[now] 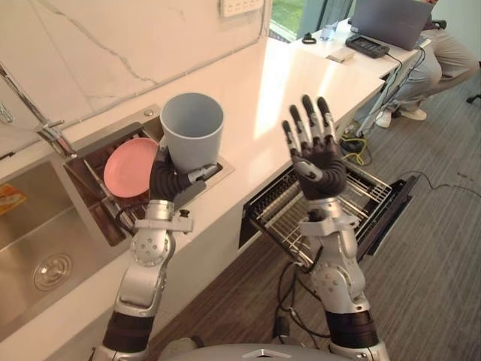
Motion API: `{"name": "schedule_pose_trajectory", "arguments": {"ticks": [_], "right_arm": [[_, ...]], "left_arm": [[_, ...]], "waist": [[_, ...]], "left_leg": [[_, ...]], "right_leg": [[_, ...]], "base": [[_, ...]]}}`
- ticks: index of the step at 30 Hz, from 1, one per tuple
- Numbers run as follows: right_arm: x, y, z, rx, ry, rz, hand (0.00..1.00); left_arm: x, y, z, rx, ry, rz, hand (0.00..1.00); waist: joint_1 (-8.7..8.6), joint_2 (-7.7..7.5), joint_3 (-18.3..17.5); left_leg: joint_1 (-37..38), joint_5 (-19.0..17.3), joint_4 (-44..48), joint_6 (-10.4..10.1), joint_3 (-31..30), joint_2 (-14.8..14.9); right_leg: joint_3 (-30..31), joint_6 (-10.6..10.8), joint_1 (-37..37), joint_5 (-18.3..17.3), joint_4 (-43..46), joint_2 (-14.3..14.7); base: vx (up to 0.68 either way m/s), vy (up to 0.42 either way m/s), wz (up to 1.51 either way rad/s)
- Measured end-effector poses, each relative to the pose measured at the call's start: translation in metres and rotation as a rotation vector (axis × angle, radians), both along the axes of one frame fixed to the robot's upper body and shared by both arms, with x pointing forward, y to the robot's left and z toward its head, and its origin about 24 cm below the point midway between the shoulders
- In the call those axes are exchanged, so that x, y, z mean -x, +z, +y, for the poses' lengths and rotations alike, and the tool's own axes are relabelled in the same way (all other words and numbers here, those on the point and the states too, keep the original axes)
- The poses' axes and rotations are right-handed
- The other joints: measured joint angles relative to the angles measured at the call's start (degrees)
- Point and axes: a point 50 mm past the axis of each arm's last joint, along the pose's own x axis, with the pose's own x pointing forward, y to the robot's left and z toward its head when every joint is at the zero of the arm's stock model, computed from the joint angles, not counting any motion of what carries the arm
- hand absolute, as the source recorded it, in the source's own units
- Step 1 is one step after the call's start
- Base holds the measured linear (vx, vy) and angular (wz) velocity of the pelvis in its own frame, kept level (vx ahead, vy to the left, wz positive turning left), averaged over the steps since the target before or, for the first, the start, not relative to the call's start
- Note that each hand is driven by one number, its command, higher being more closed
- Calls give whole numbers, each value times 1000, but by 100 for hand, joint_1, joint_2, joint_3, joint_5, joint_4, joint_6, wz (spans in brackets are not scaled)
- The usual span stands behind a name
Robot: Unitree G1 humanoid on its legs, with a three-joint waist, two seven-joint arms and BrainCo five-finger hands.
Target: Walk over to the sink, pick up the cup, carry it to the dishwasher, place the cup inside the dishwasher, then close the dishwasher door
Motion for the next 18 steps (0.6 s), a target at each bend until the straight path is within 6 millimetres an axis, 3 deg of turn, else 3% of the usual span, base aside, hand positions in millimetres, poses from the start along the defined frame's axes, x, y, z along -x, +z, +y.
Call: {"name": "schedule_pose_trajectory", "arguments": {"ticks": [6,18], "right_arm": [[-2,1,26,12,102,40,0],[-7,-15,49,14,85,211,0]], "left_arm": [[-12,2,-1,-36,137,-8,100],[-25,-9,-26,-78,169,69,100]], "waist": [[1,-59,-146],[11,-156,-221]], "left_leg": [[-3,46,-82,-31,23,45],[94,171,-237,-11,71,9]], "right_leg": [[2,0,-67,25,0,60],[-12,-52,-73,91,-1,54]], "base": [[23,-30,-5],[-12,-5,-1]]}}
